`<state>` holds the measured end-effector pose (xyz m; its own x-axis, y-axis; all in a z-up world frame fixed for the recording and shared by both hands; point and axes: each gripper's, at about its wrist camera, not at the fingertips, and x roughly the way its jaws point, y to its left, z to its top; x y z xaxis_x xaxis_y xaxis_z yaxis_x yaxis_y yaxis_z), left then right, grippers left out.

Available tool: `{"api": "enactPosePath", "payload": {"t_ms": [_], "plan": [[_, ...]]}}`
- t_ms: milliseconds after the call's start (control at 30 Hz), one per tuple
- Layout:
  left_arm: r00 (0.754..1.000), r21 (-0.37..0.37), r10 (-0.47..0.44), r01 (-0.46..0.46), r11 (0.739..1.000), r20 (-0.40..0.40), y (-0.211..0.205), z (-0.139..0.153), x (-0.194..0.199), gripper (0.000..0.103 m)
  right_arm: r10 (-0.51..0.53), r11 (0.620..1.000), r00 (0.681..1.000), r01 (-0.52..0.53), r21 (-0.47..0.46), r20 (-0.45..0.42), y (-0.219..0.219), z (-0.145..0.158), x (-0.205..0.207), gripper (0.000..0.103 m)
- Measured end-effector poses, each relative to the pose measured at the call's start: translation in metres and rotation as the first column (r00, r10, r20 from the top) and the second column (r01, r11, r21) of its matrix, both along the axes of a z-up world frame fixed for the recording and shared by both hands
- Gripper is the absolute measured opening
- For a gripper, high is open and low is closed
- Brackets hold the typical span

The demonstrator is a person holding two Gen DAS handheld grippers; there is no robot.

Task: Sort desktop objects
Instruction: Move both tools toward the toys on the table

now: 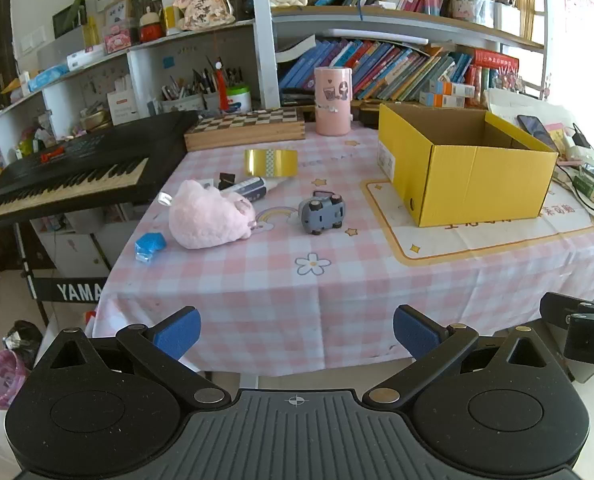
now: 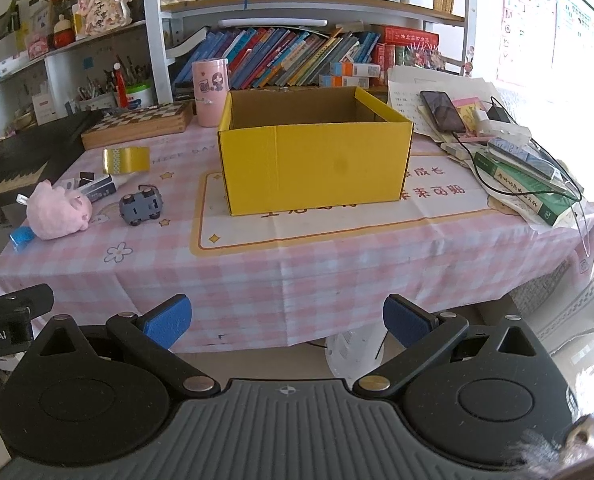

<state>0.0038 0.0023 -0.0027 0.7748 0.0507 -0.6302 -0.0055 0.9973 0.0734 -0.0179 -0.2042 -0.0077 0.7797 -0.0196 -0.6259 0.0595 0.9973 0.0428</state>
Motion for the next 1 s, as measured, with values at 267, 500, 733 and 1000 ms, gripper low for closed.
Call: {"api": "enactPosePath", "payload": {"t_ms": [267, 500, 733, 1000], "plan": [[1.0, 0.011, 0.011, -0.011, 1.0, -0.004, -0.0001, 0.0003, 0.0014, 0.103, -0.003, 1.0, 1.0, 0.003, 0.0, -0.001, 0.0, 0.0, 0.0013, 0.103], [1.0, 0.003, 0.02, -0.02, 1.0, -0.01, 0.0032, 0.0001, 0.0033, 0.103, 0.003, 1.0, 1.0, -0.003, -0.002, -0.002, 0.0013, 0.0, 0.0022, 0.103], [1.0, 0.0, 0.011, -0.011, 1.0, -0.02, 0.0031, -0.0034, 0.0036, 0.103, 0.008, 1.0, 1.0, -0.008, -0.004, -0.009, 0.0041, 0.0008, 0.0026, 0.103], [1.0, 0.003, 0.002, -0.002, 1.0, -0.01, 0.0031, -0.0029, 0.0013, 0.103, 0.006, 1.0, 1.0, -0.006, 0.0, -0.014, 0.0051, 0.0013, 0.003, 0.103]]}}
